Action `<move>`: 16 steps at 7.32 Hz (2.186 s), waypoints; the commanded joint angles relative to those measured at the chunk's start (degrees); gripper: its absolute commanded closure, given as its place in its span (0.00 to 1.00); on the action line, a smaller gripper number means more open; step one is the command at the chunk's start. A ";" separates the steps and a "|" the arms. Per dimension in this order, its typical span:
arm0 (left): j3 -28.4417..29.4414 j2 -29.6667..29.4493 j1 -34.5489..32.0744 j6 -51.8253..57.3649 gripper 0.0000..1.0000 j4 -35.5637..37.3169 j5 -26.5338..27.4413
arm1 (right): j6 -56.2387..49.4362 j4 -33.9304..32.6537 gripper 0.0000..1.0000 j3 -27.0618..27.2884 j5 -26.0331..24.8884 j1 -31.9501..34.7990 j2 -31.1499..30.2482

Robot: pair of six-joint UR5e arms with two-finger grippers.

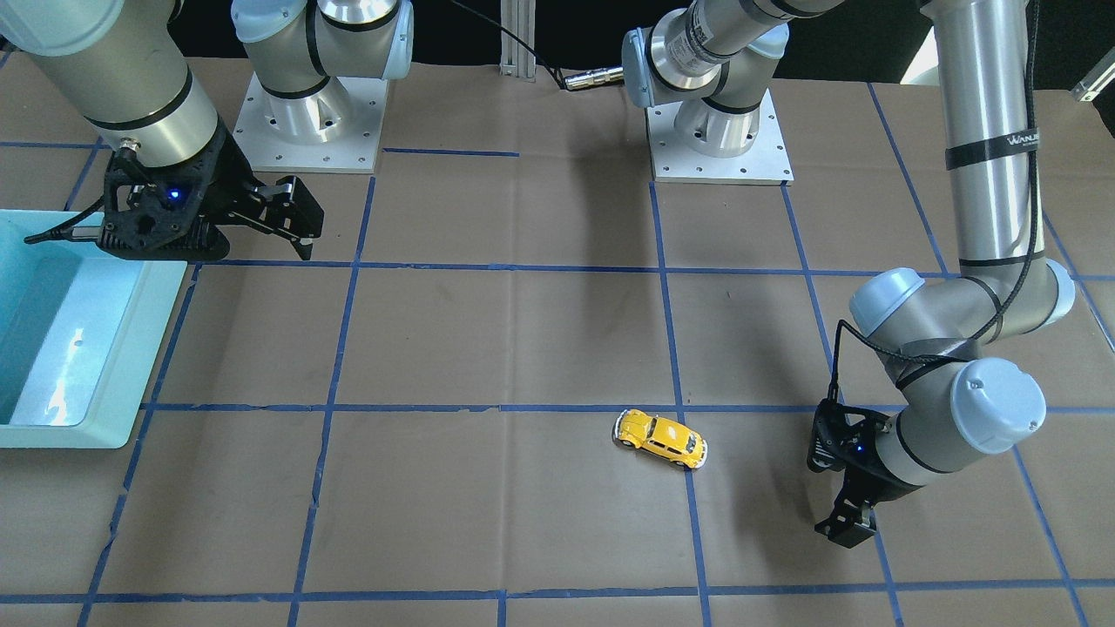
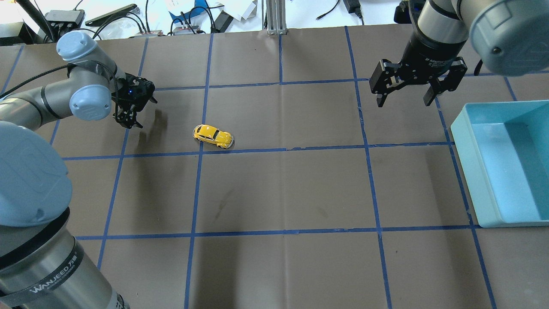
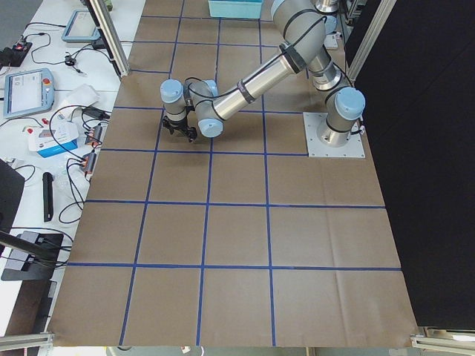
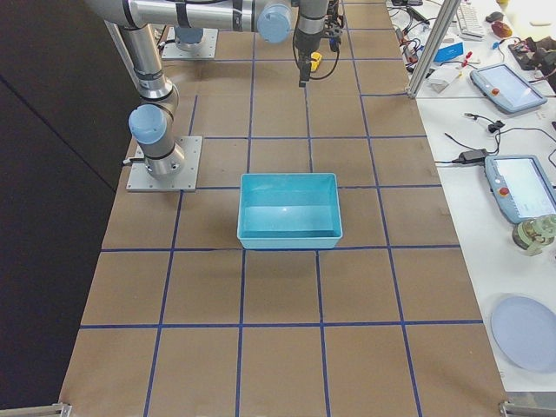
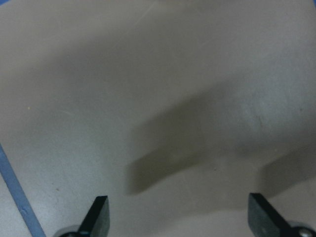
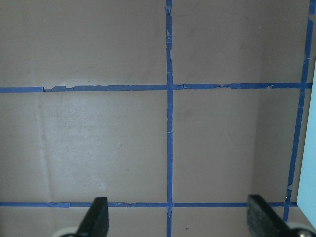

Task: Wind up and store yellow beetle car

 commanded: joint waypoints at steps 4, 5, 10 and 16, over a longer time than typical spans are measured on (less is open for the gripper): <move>-0.05 0.00 0.00 -0.18 0.00 0.00 0.00 | 0.00 -0.09 0.00 0.00 0.00 0.00 -0.03; -0.05 0.00 0.00 -0.18 0.00 0.00 0.00 | 0.00 -0.09 0.00 0.00 0.00 0.00 -0.03; -0.05 0.09 0.00 -0.18 0.00 0.00 0.00 | 0.00 -0.09 0.00 0.00 0.00 0.00 0.06; -0.05 1.05 0.00 -5.43 0.00 -0.88 0.09 | 0.00 -0.26 0.00 0.00 0.00 0.00 0.06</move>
